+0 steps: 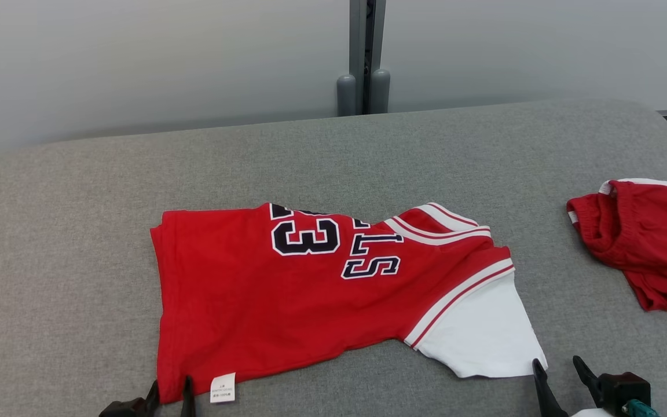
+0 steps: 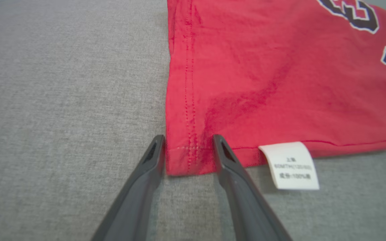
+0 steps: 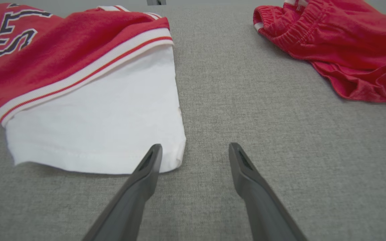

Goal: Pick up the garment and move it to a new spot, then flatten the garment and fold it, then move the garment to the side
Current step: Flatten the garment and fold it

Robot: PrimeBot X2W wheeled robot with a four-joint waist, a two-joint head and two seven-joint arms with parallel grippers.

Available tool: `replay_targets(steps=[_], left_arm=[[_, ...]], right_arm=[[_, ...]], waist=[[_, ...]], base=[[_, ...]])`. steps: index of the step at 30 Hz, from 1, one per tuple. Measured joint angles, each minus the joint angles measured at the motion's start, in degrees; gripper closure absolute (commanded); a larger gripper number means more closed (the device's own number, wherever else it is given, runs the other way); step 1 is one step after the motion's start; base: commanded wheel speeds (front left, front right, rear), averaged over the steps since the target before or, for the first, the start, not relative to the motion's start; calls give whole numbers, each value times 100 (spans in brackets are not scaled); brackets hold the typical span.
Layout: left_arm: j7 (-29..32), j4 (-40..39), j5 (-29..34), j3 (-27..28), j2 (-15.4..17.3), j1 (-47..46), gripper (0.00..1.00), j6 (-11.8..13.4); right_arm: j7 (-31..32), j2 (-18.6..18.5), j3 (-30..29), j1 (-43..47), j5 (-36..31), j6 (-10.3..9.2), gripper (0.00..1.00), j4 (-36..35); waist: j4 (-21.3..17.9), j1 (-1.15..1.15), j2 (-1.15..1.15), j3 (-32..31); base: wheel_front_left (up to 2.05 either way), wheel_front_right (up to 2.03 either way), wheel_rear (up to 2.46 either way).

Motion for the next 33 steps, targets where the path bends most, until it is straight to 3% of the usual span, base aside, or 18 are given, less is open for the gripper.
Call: replay_targets(steps=[3,6,9,10,11,12,13,14,18,23,33], left_arm=[[0,13,12,-26,1,-57,27,-1],[-13,37,40,-62,1,-94,17,-1],[-16,44,53,-82,2,-168,21,-27],[-16,45,59,-90,2,-172,33,-27],[-18,55,63,-104,3,-177,54,-31],[-18,74,79,-120,5,-190,89,-43],[-18,90,99,-134,8,-204,100,-43],[-18,104,111,-147,7,-216,100,-43],[-14,48,121,-143,-4,-199,100,-43],[-14,-426,236,29,-1,-130,100,-54],[-14,-1819,892,537,221,-797,100,-502]], right_arm=[[0,0,13,-50,25,0,0,34],[0,0,56,-76,74,0,0,119],[-7,-3,158,-136,120,0,0,246],[-20,-4,202,-175,130,0,0,300],[-25,-13,238,-198,132,-1,10,331],[-25,-20,265,-215,142,-1,51,347],[-25,-21,292,-226,168,-1,78,349],[-25,-20,345,-241,179,-1,100,350],[-22,8,502,-241,411,0,100,334],[-14,3,400,-247,687,0,100,-185],[-15,-29,157,-1100,1038,0,100,-2071]], waist=[[-4,0,0,56],[-3,0,0,117],[14,0,0,180],[22,0,0,196],[30,0,0,208],[38,0,0,217],[41,0,0,224],[43,0,0,224],[44,0,0,141],[53,0,0,2],[112,0,0,-363]], base=[[0,0,0],[0,0,0],[0,0,0],[0,0,0],[0,0,0],[0,0,0],[0,0,0],[0,0,0],[0,0,0],[0,0,0],[0,0,0]])
